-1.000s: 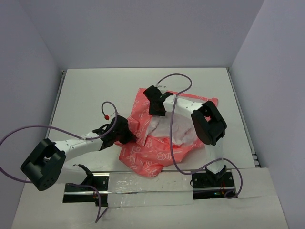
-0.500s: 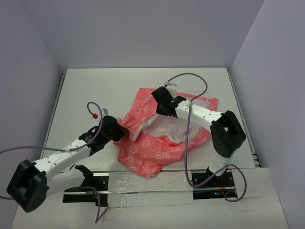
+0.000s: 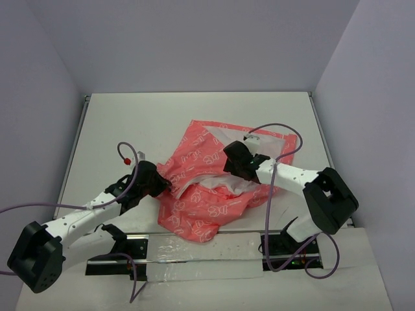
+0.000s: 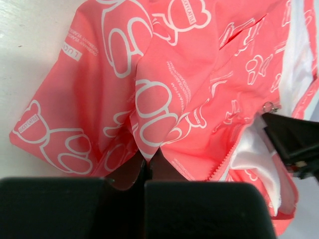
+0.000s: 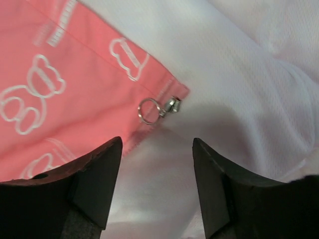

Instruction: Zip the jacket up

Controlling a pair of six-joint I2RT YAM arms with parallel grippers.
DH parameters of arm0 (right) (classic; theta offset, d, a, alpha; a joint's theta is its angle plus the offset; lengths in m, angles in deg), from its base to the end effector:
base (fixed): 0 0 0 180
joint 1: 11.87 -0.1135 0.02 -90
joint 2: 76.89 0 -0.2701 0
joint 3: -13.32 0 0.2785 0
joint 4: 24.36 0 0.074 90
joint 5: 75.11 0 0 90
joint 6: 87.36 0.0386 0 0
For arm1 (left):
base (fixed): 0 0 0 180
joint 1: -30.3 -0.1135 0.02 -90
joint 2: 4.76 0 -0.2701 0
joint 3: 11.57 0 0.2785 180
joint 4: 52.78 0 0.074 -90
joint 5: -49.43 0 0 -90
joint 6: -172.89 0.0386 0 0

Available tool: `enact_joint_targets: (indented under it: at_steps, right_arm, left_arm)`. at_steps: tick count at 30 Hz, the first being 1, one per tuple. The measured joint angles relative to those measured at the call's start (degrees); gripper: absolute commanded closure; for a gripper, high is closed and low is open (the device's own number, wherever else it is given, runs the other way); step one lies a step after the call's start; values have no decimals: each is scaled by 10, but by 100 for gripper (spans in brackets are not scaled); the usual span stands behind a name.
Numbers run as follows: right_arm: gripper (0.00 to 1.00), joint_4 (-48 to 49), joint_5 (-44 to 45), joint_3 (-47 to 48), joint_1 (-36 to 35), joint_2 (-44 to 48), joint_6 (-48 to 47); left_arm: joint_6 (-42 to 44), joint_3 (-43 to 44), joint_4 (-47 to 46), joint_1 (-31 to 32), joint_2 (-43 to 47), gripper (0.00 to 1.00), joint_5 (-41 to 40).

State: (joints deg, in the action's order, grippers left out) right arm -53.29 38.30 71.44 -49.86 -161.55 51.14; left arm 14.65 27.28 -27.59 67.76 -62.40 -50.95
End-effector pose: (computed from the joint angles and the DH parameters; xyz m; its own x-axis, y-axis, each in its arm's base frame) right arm 0.2506 0.1763 0.1678 -0.7203 0.3095 -0.6207 0.2296 0.9509 0.2077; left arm 0.1786 -0.1281 0.1742 -0.6644 -0.6418 -0.3830 -0.3283 0.7109 -0.6219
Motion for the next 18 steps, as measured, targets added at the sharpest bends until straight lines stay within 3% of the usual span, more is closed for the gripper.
enact_joint_targets:
  at_steps: [8, 18]
  right_arm:
    - [27, 15, -66, 77, 55, -3, 2]
    - [26, 38, -135, 34, 103, -39, 48]
  left_arm:
    - [16, 10, 3, -1, 0, 100, 2]
    - [17, 10, -1, -1, 0, 100, 21]
